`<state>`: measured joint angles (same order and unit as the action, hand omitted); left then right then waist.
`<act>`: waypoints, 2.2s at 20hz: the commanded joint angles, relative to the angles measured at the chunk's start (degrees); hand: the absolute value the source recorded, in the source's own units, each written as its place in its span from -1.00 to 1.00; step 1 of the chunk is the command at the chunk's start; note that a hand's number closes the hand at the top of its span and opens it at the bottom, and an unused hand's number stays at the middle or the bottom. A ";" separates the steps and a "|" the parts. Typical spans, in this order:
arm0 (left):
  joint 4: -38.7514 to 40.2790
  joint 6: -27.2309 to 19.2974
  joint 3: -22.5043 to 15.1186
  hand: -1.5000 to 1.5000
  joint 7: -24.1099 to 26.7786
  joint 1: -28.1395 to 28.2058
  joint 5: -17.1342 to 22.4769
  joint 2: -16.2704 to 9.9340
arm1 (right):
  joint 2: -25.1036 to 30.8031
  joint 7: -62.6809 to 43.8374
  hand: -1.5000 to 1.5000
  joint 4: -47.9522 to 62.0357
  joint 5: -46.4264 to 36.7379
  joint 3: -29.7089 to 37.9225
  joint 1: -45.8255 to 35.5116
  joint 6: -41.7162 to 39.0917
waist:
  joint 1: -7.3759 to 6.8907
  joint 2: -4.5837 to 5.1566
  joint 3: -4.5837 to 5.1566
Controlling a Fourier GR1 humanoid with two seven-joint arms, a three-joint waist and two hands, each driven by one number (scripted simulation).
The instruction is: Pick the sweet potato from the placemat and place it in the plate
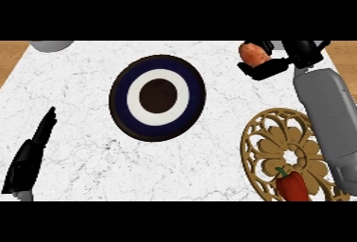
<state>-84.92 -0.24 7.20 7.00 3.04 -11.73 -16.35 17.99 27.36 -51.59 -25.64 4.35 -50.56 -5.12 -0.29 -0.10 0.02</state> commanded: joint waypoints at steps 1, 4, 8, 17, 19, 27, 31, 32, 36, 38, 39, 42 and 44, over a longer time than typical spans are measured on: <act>1.92 -1.09 -0.46 0.00 4.16 2.71 -1.16 1.79 | -4.89 -6.65 1.00 -4.86 0.38 -2.01 -1.58 -0.82 | 0.03 -0.04 0.02; -1.73 1.54 -0.33 0.00 0.98 3.62 -0.10 0.40 | -6.70 -11.11 1.00 -0.69 0.00 -2.27 -6.38 -2.07 | -0.53 0.07 -0.01; 0.49 0.97 0.15 0.00 0.33 -0.22 -0.18 0.89 | -12.96 -12.37 1.00 4.20 -3.50 -5.91 -6.88 1.46 | -0.72 0.32 0.00; 0.94 3.70 1.94 0.00 0.73 -1.27 1.13 -0.80 | -17.90 -15.12 1.00 14.99 -2.93 -12.96 -12.70 6.49 | -1.35 0.45 0.00; -3.47 2.35 0.23 0.00 -0.54 0.94 -0.13 0.78 | -17.93 -15.42 1.00 19.22 0.30 -15.11 -15.60 6.08 | -2.42 0.54 -0.01; 0.30 1.88 -1.28 0.00 0.25 -2.99 -2.04 1.75 | -17.98 -20.28 -1.00 26.09 14.55 -22.52 -14.27 13.30 | -4.00 0.95 0.01; -0.42 2.39 -1.37 0.00 -1.06 -3.33 -1.51 2.28 | -17.99 -16.16 -1.00 25.61 21.23 -22.61 -15.14 15.46 | -4.10 1.04 -0.01; -2.28 2.30 -1.84 0.00 -2.38 -3.04 -2.21 1.91 | -17.99 -16.60 -1.00 25.25 22.95 -20.74 -16.93 17.00 | -5.04 1.20 -0.03; -1.01 2.43 0.15 0.00 -1.38 -2.36 -1.30 1.06 | -17.99 -12.83 -1.00 24.47 28.35 -14.13 -15.80 19.52 | -2.97 0.90 -0.04; -2.13 1.52 0.36 0.00 0.14 1.67 -1.29 2.06 | -17.99 -12.53 -1.00 24.66 28.73 -10.63 -14.89 20.72 | -1.64 0.46 -0.04; -4.11 2.37 -0.25 0.00 -1.67 0.82 -1.49 1.50 | -17.99 -13.21 -1.00 25.89 30.34 -10.33 -15.75 21.04 | -2.14 0.57 -0.05; -3.02 2.86 0.25 0.00 -2.39 -0.21 -1.31 1.02 | -17.58 -9.81 -1.00 29.53 31.83 -5.73 -14.89 21.39 | -1.98 0.85 -0.06; -1.24 2.16 -0.07 0.00 -1.39 -1.70 -1.53 1.98 | -14.30 -6.24 -1.00 28.22 35.89 -2.21 -11.83 14.87 | -1.41 0.92 -0.08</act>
<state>-85.97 2.05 7.56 6.18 1.97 -13.09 -14.98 2.25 16.81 -24.62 5.99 -2.91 -64.80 12.47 -2.04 0.69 -0.02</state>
